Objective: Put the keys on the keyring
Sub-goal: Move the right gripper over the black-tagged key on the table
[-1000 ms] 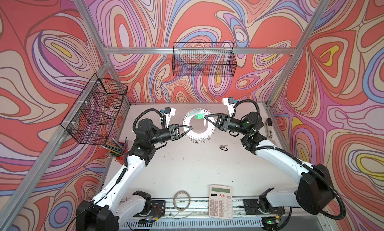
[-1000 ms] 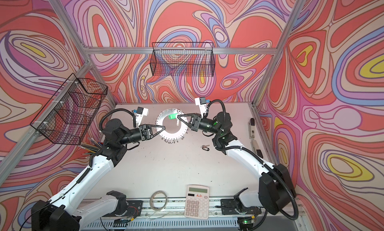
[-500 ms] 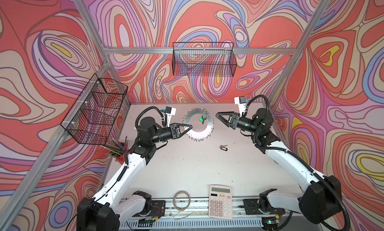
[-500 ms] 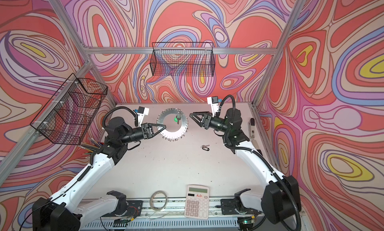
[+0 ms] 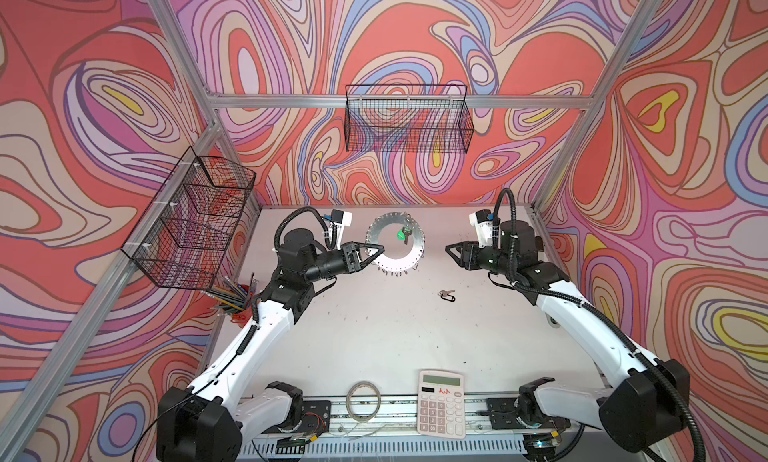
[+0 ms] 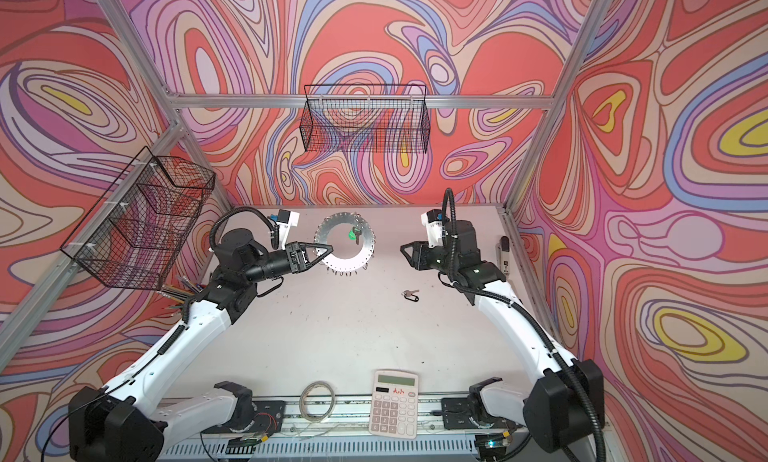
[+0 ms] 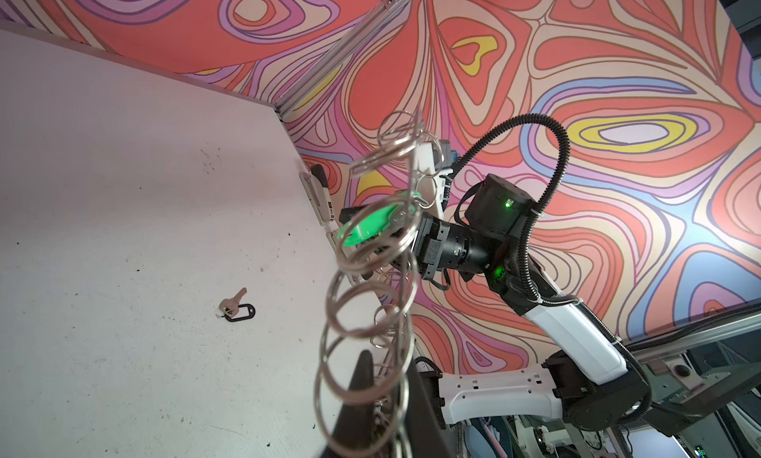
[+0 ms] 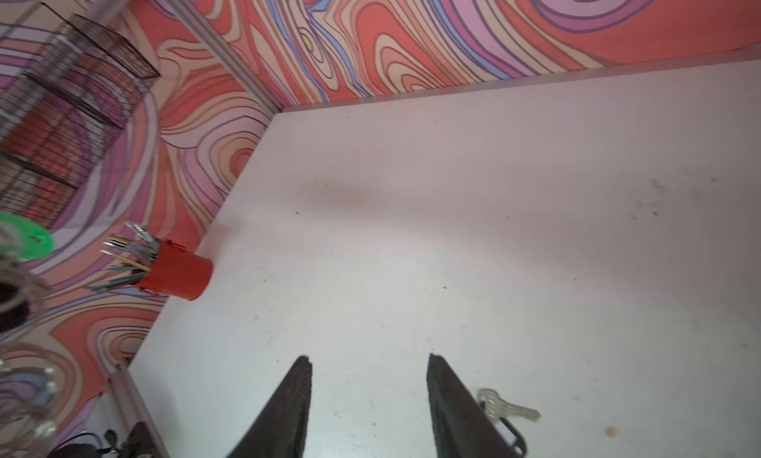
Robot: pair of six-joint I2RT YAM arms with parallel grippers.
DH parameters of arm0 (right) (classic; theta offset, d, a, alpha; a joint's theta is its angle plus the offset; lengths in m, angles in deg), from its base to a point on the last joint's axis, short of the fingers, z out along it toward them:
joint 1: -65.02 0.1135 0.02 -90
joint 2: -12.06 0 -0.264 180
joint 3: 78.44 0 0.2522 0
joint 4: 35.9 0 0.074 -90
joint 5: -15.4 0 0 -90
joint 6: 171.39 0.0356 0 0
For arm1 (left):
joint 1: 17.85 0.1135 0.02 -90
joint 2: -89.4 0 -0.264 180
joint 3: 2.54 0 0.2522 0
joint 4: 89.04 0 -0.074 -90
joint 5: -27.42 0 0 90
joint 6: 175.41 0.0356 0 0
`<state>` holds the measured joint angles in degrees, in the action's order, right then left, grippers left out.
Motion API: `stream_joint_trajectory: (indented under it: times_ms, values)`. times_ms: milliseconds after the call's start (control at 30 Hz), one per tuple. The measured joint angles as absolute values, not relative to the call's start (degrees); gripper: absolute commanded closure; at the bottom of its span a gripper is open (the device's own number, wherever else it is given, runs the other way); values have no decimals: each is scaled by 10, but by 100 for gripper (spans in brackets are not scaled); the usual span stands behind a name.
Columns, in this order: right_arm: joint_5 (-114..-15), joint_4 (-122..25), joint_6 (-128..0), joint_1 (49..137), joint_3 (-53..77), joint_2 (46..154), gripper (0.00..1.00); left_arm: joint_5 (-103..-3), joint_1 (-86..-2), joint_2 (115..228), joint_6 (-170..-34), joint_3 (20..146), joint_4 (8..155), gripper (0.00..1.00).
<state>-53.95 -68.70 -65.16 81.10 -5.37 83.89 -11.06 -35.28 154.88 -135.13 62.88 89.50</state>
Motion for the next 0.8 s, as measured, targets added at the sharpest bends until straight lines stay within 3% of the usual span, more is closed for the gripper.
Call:
stream_joint_trajectory:
  times_ms: [367, 800]
  values:
    - [-661, -762, -703, 825, -54, 974, 59, -113, -353, 1591, -1345, 631, 903, 100]
    - [-688, -740, -739, 871, -74, 1060, 70, -111, -353, 1624, -1351, 632, 928, 100]
